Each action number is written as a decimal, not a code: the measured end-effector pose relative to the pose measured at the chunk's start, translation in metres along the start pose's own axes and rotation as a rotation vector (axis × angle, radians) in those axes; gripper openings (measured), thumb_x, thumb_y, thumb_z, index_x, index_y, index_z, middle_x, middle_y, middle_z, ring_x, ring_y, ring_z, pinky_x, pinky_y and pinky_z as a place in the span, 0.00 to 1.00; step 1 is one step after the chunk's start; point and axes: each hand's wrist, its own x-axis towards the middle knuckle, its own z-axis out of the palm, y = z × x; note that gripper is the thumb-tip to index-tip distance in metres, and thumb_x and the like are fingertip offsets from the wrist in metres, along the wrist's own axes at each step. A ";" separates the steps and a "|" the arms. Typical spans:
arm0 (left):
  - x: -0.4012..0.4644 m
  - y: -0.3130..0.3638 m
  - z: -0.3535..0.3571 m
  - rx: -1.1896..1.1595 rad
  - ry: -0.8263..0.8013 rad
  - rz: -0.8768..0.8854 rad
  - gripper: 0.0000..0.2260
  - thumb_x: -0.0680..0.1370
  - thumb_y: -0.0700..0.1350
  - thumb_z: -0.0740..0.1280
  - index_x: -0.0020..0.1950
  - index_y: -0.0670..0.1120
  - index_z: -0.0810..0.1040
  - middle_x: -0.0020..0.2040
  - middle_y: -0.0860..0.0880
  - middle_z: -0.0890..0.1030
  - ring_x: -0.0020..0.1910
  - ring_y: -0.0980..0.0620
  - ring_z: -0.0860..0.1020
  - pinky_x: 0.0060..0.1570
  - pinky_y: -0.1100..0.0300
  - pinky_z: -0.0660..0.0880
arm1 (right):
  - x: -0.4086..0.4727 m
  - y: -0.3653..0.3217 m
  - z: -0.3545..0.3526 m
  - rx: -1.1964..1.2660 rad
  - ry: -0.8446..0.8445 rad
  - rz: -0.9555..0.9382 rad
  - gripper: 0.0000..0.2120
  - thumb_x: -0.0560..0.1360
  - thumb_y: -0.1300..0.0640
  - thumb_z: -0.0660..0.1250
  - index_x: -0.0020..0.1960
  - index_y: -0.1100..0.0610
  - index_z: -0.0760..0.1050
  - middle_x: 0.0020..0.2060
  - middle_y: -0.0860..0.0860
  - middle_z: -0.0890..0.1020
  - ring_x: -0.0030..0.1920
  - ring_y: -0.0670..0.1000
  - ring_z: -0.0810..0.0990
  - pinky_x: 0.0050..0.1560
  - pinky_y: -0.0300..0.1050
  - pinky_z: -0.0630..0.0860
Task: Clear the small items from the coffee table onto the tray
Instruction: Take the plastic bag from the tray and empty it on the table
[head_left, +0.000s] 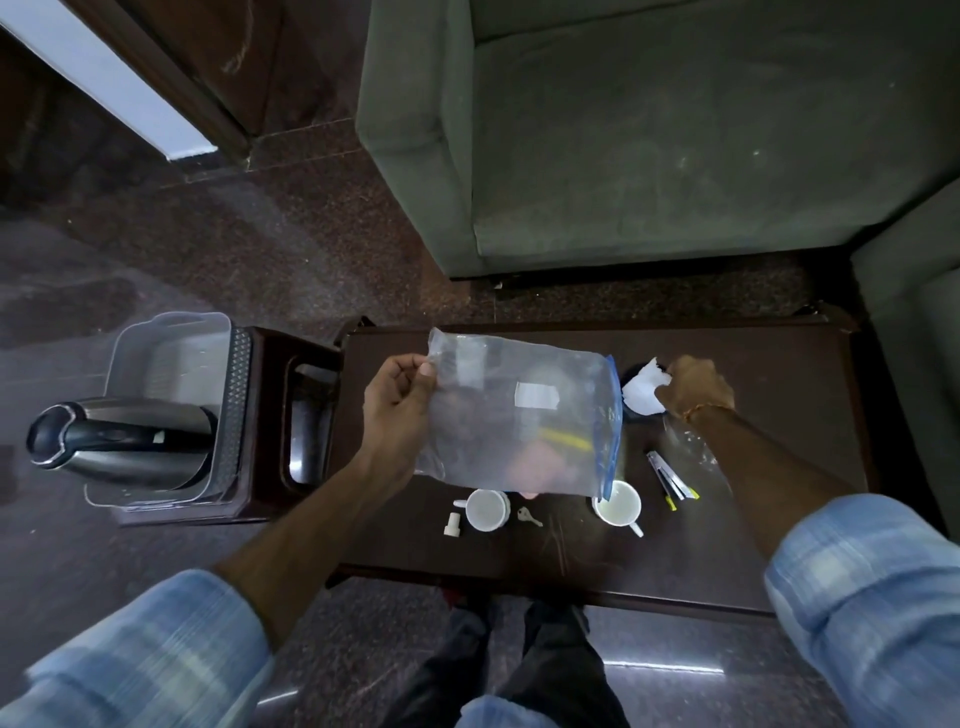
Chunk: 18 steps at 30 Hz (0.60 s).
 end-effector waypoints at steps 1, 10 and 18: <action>-0.002 -0.002 -0.001 0.000 0.005 -0.007 0.03 0.80 0.43 0.66 0.48 0.48 0.77 0.39 0.54 0.81 0.38 0.61 0.79 0.39 0.67 0.76 | -0.001 0.002 0.002 -0.001 -0.002 0.007 0.21 0.74 0.59 0.66 0.67 0.60 0.73 0.65 0.64 0.74 0.64 0.67 0.75 0.62 0.57 0.73; -0.005 -0.003 0.003 -0.040 0.065 -0.022 0.03 0.80 0.44 0.66 0.46 0.49 0.78 0.40 0.53 0.81 0.38 0.62 0.78 0.40 0.67 0.76 | -0.092 -0.001 0.003 0.645 0.272 0.027 0.16 0.73 0.61 0.69 0.60 0.61 0.77 0.54 0.59 0.83 0.53 0.54 0.82 0.56 0.44 0.75; -0.016 0.018 0.026 -0.260 0.107 -0.129 0.03 0.80 0.42 0.65 0.51 0.44 0.76 0.44 0.49 0.81 0.44 0.53 0.79 0.54 0.51 0.77 | -0.228 -0.052 0.043 1.798 -0.287 0.208 0.09 0.73 0.65 0.67 0.50 0.54 0.80 0.48 0.53 0.85 0.49 0.52 0.83 0.50 0.47 0.78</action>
